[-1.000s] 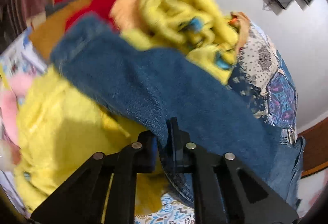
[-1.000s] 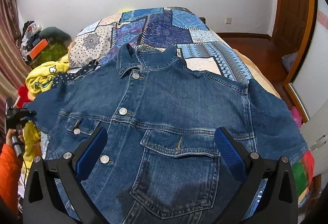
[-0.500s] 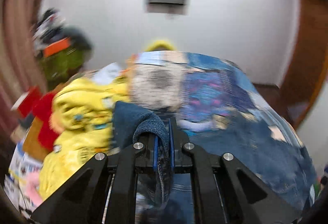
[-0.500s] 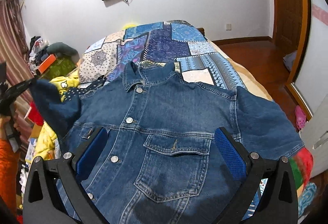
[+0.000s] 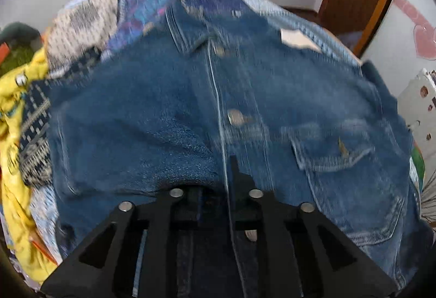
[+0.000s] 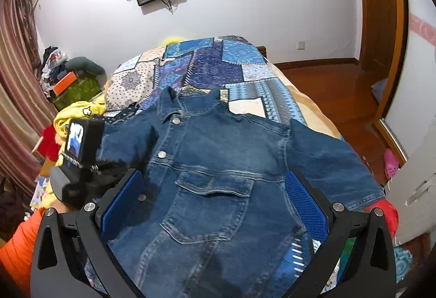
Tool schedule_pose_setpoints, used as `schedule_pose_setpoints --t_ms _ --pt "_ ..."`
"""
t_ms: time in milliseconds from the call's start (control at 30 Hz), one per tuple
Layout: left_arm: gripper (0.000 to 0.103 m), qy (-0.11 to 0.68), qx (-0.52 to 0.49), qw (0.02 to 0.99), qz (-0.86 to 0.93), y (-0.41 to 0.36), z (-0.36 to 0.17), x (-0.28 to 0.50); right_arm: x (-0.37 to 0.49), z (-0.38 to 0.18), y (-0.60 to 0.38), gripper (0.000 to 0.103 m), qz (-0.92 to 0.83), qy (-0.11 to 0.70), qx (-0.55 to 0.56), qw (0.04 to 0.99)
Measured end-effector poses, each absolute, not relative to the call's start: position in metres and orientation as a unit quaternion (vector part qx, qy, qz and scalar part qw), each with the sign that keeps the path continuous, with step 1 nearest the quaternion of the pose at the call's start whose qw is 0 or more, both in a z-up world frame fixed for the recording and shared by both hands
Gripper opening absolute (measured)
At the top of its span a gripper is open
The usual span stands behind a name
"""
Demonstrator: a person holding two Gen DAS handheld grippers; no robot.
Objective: Fold large clothes
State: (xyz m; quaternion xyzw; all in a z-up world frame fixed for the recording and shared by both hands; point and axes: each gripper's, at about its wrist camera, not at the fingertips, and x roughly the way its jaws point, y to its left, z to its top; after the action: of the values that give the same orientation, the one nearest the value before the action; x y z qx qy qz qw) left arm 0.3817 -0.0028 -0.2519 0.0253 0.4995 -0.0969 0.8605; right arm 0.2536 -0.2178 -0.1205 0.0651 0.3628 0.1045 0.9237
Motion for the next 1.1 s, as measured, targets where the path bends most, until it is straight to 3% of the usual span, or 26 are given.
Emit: schedule_pose_setpoints --t_ms 100,167,367,733,933,1033,1100 --pt "0.028 0.504 -0.006 0.857 -0.106 0.008 -0.247 0.373 0.253 -0.124 -0.225 0.103 0.1 0.368 0.076 0.921" --pt "0.05 0.503 -0.039 0.856 -0.114 0.023 -0.235 0.367 0.253 -0.127 -0.229 0.103 0.096 0.37 0.081 0.92" --pt "0.084 0.457 -0.137 0.874 -0.088 0.087 -0.213 0.352 0.256 -0.133 -0.232 0.103 0.096 0.377 0.103 0.916" --pt "0.084 0.471 -0.428 0.766 -0.093 0.193 -0.284 0.359 0.263 -0.143 -0.234 0.103 0.085 0.391 0.099 0.911" --pt "0.084 0.455 -0.462 0.758 -0.068 0.205 -0.301 0.378 0.268 -0.147 -0.241 0.103 0.074 0.398 0.099 0.909" --pt "0.069 0.463 -0.425 0.777 -0.031 0.204 -0.296 0.391 0.27 -0.148 -0.244 0.103 0.067 0.4 0.099 0.909" --pt "0.045 0.472 -0.368 0.801 0.004 0.198 -0.289 0.396 0.27 -0.149 -0.248 0.103 0.063 0.401 0.1 0.908"
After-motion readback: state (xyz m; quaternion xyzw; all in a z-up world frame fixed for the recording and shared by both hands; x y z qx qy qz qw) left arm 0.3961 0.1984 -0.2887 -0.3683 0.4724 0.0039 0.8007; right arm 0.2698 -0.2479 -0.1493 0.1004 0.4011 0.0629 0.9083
